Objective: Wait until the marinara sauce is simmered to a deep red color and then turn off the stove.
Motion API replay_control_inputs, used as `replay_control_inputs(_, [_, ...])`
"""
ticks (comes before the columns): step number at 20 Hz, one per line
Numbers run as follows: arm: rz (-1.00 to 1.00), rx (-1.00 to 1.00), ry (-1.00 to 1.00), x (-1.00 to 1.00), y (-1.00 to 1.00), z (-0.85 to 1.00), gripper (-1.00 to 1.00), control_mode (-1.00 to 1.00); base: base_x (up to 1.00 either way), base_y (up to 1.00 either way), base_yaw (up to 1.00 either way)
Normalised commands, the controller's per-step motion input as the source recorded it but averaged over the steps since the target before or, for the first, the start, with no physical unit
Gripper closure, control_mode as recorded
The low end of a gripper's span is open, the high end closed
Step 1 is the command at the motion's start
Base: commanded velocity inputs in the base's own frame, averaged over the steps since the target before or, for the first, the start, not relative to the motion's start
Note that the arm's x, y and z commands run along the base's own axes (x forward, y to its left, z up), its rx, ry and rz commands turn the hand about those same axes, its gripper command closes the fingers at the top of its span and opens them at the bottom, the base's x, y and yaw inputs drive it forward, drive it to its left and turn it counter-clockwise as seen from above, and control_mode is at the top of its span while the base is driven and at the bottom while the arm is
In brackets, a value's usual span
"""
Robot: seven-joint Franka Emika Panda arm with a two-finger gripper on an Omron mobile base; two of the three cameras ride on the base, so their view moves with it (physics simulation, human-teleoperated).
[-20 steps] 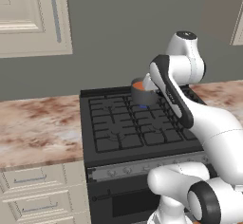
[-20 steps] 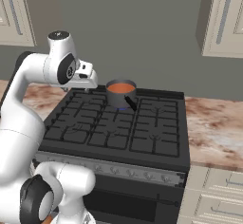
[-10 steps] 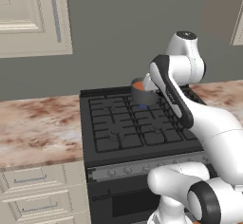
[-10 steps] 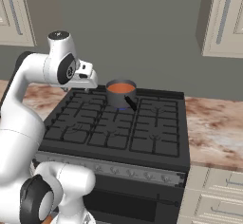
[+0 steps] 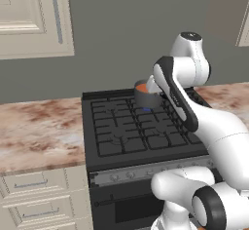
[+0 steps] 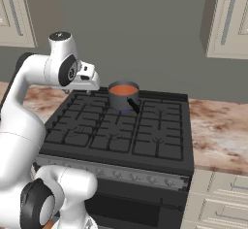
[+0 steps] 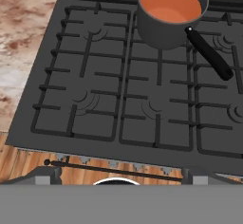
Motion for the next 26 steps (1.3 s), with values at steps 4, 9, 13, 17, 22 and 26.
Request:
replay_control_inputs(4, [0.0,0.0,0.0,0.0,0.0,0.0,-1.0,-1.0,0.0,0.0,0.0])
replay_control_inputs(9, [0.0,0.0,0.0,0.0,0.0,0.0,-1.0,-1.0,0.0,0.0,0.0])
replay_control_inputs(13, [0.0,0.0,0.0,0.0,0.0,0.0,-1.0,-1.0,0.0,0.0,0.0])
replay_control_inputs(17, [0.0,0.0,0.0,0.0,0.0,0.0,-1.0,-1.0,0.0,0.0,0.0])
replay_control_inputs(22, [0.0,0.0,0.0,0.0,0.0,0.0,-1.0,-1.0,0.0,0.0,0.0])
replay_control_inputs(26, [0.0,0.0,0.0,0.0,0.0,0.0,-1.0,-1.0,0.0,0.0,0.0])
